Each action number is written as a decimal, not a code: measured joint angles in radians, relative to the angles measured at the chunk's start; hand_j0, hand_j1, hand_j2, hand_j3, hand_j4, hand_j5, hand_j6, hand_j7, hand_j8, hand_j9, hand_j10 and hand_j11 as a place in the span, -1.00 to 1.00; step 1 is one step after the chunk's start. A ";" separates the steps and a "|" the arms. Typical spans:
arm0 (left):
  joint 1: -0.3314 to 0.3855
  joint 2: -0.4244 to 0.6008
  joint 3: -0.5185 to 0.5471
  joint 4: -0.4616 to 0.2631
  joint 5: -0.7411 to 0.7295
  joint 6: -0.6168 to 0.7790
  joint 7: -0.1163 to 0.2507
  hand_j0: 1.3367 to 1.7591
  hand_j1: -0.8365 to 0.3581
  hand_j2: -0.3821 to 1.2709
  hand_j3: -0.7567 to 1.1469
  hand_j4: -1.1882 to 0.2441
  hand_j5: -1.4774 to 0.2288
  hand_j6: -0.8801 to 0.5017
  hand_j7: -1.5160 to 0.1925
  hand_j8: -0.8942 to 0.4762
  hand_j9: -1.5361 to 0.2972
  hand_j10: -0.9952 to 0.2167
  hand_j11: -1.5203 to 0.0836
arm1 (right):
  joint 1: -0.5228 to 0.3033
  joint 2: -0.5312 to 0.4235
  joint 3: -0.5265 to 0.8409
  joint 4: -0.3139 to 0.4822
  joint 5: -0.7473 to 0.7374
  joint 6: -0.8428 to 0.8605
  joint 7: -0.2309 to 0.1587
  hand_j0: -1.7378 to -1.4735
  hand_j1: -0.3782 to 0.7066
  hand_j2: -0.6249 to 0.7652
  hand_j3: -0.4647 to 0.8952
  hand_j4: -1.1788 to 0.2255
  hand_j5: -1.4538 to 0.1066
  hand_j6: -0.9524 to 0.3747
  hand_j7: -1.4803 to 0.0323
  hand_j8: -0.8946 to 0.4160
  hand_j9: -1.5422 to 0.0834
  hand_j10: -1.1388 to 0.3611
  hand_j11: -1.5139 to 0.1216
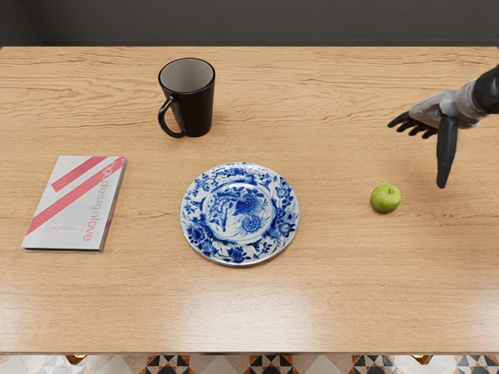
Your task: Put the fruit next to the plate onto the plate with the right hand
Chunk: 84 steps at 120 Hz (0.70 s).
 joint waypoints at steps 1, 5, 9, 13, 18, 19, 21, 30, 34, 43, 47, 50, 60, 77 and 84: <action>0.000 0.000 0.000 0.000 0.000 0.000 0.000 0.52 0.97 -0.54 -0.21 0.65 0.72 0.26 0.76 0.29 0.66 0.63 0.88 | 0.000 0.002 0.000 -0.001 0.000 0.000 -0.001 -0.40 -0.95 -0.10 -0.32 0.67 0.86 0.43 0.96 0.36 0.90 0.52 0.85; 0.000 0.000 0.000 0.000 0.000 0.000 0.000 0.52 0.97 -0.54 -0.21 0.65 0.72 0.26 0.76 0.29 0.66 0.63 0.88 | 0.002 0.010 0.000 -0.002 0.001 0.000 -0.007 -0.40 -0.95 -0.10 -0.32 0.67 0.86 0.43 0.96 0.36 0.90 0.52 0.85; 0.000 0.000 0.000 0.000 0.000 0.000 0.000 0.52 0.97 -0.54 -0.21 0.65 0.72 0.26 0.76 0.29 0.66 0.63 0.88 | 0.004 0.015 0.000 -0.004 0.001 0.000 -0.011 -0.40 -0.95 -0.10 -0.32 0.67 0.86 0.43 0.96 0.36 0.90 0.52 0.85; 0.000 0.000 0.000 0.000 0.000 0.000 0.000 0.52 0.97 -0.54 -0.21 0.65 0.72 0.26 0.76 0.29 0.66 0.63 0.88 | 0.006 0.018 0.002 -0.005 -0.001 0.000 -0.014 -0.40 -0.95 -0.10 -0.32 0.67 0.86 0.43 0.96 0.36 0.90 0.52 0.85; 0.000 0.000 0.000 0.000 0.000 0.000 0.000 0.52 0.97 -0.54 -0.21 0.65 0.72 0.26 0.76 0.29 0.66 0.63 0.88 | 0.012 0.022 0.004 -0.006 -0.003 0.000 -0.017 -0.40 -0.95 -0.10 -0.32 0.67 0.86 0.43 0.96 0.36 0.90 0.52 0.85; 0.000 0.000 0.000 0.000 0.000 0.000 0.000 0.52 0.97 -0.54 -0.21 0.65 0.72 0.26 0.76 0.29 0.66 0.63 0.88 | 0.014 0.022 0.004 -0.006 -0.003 0.000 -0.018 -0.40 -0.95 -0.10 -0.32 0.67 0.86 0.43 0.96 0.36 0.90 0.52 0.85; 0.000 0.000 0.000 0.000 0.000 0.000 0.000 0.52 0.97 -0.54 -0.21 0.65 0.72 0.26 0.76 0.29 0.66 0.63 0.88 | 0.019 0.023 0.003 -0.005 -0.004 0.000 -0.023 -0.40 -0.95 -0.10 -0.32 0.67 0.86 0.43 0.96 0.36 0.90 0.52 0.85; 0.000 0.000 0.000 0.000 0.000 0.000 0.000 0.52 0.97 -0.54 -0.21 0.65 0.72 0.26 0.76 0.29 0.66 0.63 0.88 | 0.035 0.026 0.005 0.001 -0.004 0.000 -0.041 -0.40 -0.95 -0.10 -0.32 0.67 0.86 0.43 0.96 0.36 0.90 0.52 0.85; 0.000 0.000 0.000 0.000 0.000 0.000 0.000 0.52 0.97 -0.54 -0.21 0.65 0.72 0.26 0.76 0.29 0.66 0.63 0.88 | 0.037 0.025 0.014 0.004 -0.005 0.000 -0.046 -0.40 -0.95 -0.10 -0.32 0.67 0.86 0.43 0.96 0.36 0.90 0.52 0.85; 0.000 0.000 0.000 0.000 0.000 0.000 0.000 0.52 0.97 -0.54 -0.21 0.65 0.72 0.26 0.76 0.29 0.66 0.63 0.88 | 0.042 0.016 0.035 0.031 -0.005 0.000 -0.052 -0.40 -0.95 -0.10 -0.32 0.67 0.86 0.43 0.96 0.36 0.90 0.52 0.85; 0.000 0.000 0.000 0.000 0.000 0.000 0.000 0.52 0.97 -0.54 -0.21 0.65 0.72 0.26 0.76 0.29 0.66 0.63 0.88 | 0.043 -0.008 0.042 0.074 -0.005 0.000 -0.053 -0.40 -0.95 -0.10 -0.32 0.67 0.86 0.43 0.96 0.36 0.90 0.52 0.85; 0.000 0.000 0.000 0.000 0.000 0.000 0.000 0.52 0.97 -0.54 -0.21 0.65 0.72 0.26 0.76 0.29 0.66 0.63 0.88 | 0.043 -0.032 0.046 0.123 -0.009 0.000 -0.054 -0.40 -0.95 -0.10 -0.32 0.67 0.86 0.43 0.96 0.36 0.90 0.52 0.85; 0.000 0.000 0.000 0.000 0.000 0.000 0.000 0.52 0.97 -0.54 -0.21 0.65 0.72 0.26 0.76 0.29 0.66 0.63 0.88 | 0.036 -0.075 0.054 0.232 -0.024 0.000 -0.056 -0.40 -0.95 -0.10 -0.32 0.67 0.86 0.43 0.96 0.36 0.90 0.52 0.85; 0.000 0.000 0.000 0.000 0.000 0.000 0.000 0.52 0.97 -0.54 -0.21 0.65 0.72 0.26 0.76 0.29 0.66 0.63 0.88 | 0.002 -0.093 0.058 0.365 -0.086 -0.091 -0.057 -0.40 -0.95 -0.10 -0.32 0.67 0.86 0.43 0.96 0.36 0.90 0.52 0.85; 0.000 0.000 0.000 0.000 0.000 0.000 0.000 0.52 0.97 -0.54 -0.21 0.65 0.72 0.26 0.76 0.29 0.66 0.63 0.88 | -0.022 -0.095 0.059 0.399 -0.129 -0.160 -0.058 -0.40 -0.95 -0.10 -0.32 0.67 0.86 0.43 0.96 0.36 0.90 0.51 0.85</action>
